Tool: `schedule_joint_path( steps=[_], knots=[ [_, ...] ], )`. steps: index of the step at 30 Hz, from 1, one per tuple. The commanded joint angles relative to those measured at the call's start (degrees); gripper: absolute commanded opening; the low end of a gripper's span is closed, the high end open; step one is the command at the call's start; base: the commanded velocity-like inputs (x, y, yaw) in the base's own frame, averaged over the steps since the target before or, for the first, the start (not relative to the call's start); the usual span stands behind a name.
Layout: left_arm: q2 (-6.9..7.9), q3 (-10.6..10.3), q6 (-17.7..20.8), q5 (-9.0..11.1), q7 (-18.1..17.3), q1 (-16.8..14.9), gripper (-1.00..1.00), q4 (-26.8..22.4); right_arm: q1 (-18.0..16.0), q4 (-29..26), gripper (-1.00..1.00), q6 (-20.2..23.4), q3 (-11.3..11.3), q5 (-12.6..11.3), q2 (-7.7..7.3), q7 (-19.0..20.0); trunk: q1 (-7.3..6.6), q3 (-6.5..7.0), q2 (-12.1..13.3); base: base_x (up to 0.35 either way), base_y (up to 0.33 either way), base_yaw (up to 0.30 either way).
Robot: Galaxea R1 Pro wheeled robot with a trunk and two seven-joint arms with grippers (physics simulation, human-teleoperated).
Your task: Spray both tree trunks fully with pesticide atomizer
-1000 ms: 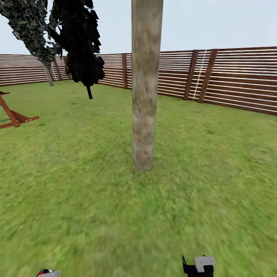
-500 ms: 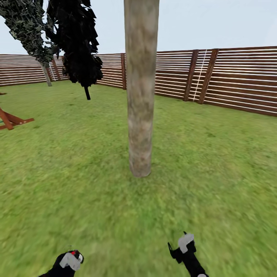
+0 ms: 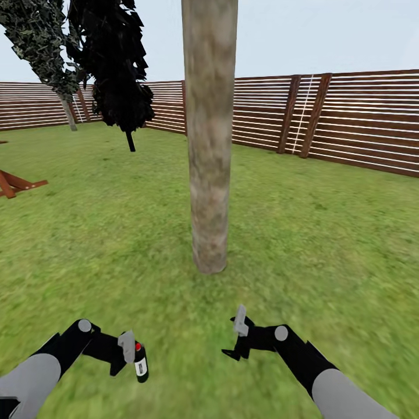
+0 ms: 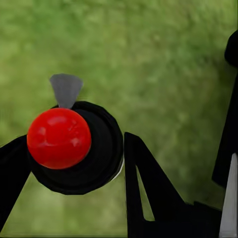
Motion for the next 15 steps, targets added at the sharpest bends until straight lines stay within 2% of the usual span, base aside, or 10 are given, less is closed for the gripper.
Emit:
schedule_joint_path(
  steps=[1, 2, 3, 5, 8, 9, 10, 12, 14, 15],
  knots=[
    [0.02, -0.2, -0.4, -0.3, 0.0, 0.1, -1.0, -0.1, 0.0, -0.1, 1.0, -0.4, 0.2, 0.6, 0.11, 0.0, -0.01, -0.05, 0.0, 0.0, 0.0, 0.0],
    [-0.01, -0.3, -0.4, -0.4, 0.0, 0.2, -1.0, -0.1, 0.0, -0.1, -1.0, -0.4, 0.3, 0.6, 0.25, 0.0, -0.01, -0.05, 0.0, 0.0, 0.0, 0.0],
    [-0.03, -0.3, -0.4, -0.4, 0.0, 0.3, -1.0, -0.2, -0.1, -0.1, -1.0, -0.3, 0.3, 0.6, 0.34, 0.2, -0.01, -0.05, 0.0, 0.0, 0.0, 0.0],
    [-0.2, -0.4, -0.5, -0.5, -0.1, 0.3, -1.0, -0.2, -0.2, -0.3, -1.0, -0.3, 0.3, 0.5, 0.67, 6.7, -0.01, -0.05, 0.0, 0.0, 0.0, 0.0],
    [-0.66, -0.6, -0.5, -0.5, -0.1, 0.2, -1.0, -0.3, -0.3, -2.3, -1.0, -0.3, 0.4, 0.7, 2.51, 10.3, -0.01, -0.05, 0.0, 0.0, 0.0, 0.0],
    [-1.21, -4.0, -0.3, -0.5, 0.0, 0.2, -1.0, -0.3, -0.3, -2.7, -1.0, -0.3, 0.4, 0.7, 4.62, 10.7, -0.01, -0.05, 0.0, 0.0, 0.0, 0.0],
    [-2.75, -5.9, -0.3, -0.5, 0.1, 0.0, -1.0, -0.4, -0.3, -2.7, -1.0, -0.2, 0.4, 0.9, 6.81, 10.8, -0.01, -0.05, 0.0, 0.0, 0.0, 0.0],
    [-4.2, -6.3, -0.4, -0.5, 0.2, -0.1, -1.0, -0.7, -0.3, -2.6, -1.0, -0.2, 0.4, 0.9, 7.56, 10.8, -0.01, -0.05, 0.0, 0.0, 0.0, 0.0],
    [-6.33, -6.4, -0.5, -0.6, 0.1, -0.1, -1.0, -1.0, -0.3, -2.7, -1.0, -0.2, 0.5, 0.9, 7.87, 10.7, -0.01, -0.05, 0.0, 0.0, 0.0, 0.0],
    [-7.14, -6.5, -0.5, -1.3, 0.2, -0.1, -1.0, -1.1, -0.3, -2.6, -1.0, -0.2, 0.5, 0.9, 7.89, 10.7, -0.01, -0.05, 0.0, 0.0, 0.0, 0.0]
  ],
)
